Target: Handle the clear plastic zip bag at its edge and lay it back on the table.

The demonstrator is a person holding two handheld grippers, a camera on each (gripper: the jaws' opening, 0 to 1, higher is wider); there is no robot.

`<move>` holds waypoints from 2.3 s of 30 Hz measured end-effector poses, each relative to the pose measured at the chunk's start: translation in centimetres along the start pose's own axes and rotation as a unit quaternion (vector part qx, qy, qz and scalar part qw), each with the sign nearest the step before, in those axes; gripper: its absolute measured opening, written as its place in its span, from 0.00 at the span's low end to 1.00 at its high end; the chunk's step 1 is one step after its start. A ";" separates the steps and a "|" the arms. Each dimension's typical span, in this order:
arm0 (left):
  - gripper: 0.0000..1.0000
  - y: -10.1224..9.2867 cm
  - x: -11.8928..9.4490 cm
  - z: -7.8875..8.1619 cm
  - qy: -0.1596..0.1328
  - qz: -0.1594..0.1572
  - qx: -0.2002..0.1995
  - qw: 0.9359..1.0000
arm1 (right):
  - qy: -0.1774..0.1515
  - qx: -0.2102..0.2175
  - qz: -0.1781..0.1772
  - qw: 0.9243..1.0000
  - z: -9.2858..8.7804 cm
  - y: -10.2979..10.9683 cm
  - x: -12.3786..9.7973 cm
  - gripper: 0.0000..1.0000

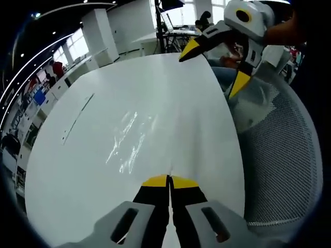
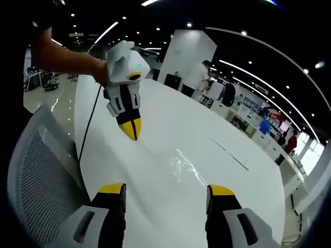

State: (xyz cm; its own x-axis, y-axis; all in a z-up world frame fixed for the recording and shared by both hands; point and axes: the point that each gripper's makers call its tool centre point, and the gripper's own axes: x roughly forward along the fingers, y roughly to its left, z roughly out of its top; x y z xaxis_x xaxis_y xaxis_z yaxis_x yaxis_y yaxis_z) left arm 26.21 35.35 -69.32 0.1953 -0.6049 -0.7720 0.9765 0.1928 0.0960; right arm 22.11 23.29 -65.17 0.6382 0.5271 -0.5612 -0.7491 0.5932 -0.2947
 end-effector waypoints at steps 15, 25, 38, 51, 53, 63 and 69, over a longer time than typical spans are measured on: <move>0.00 -0.4 -0.6 0.6 -0.005 -0.004 -0.010 1.000 | -0.001 -0.014 0.012 1.000 0.6 0.6 0.4 0.58; 0.00 -0.8 -0.8 1.2 -0.007 -0.010 -0.013 1.000 | -0.003 -0.019 0.017 1.000 0.7 0.8 0.7 0.56; 0.00 -1.3 -1.0 2.6 -0.015 -0.017 -0.018 1.000 | -0.014 -0.032 0.019 0.999 1.5 0.9 1.0 0.47; 0.00 -2.6 -1.1 2.5 -0.003 -0.032 -0.006 0.999 | -0.013 -0.061 0.046 0.997 2.5 2.3 2.3 0.33; 0.00 -2.7 -1.1 2.5 -0.002 -0.033 -0.004 0.999 | -0.012 -0.068 0.052 0.996 2.7 2.6 2.6 0.29; 0.00 -2.9 -0.9 2.4 0.002 -0.043 0.007 0.999 | -0.003 -0.089 0.079 0.993 3.0 3.6 3.9 0.18; 0.00 -3.2 -0.9 2.7 0.001 -0.048 0.012 0.999 | 0.003 -0.097 0.090 0.991 2.9 3.9 4.4 0.12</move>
State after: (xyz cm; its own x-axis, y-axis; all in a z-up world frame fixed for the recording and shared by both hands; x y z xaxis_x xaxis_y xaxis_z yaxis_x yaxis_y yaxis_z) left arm 23.13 33.19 -67.21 0.1009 -0.6180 -0.7797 0.9926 0.1157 0.0367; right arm 22.47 29.65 -66.57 0.4911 0.6088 -0.6230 -0.8708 0.3617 -0.3330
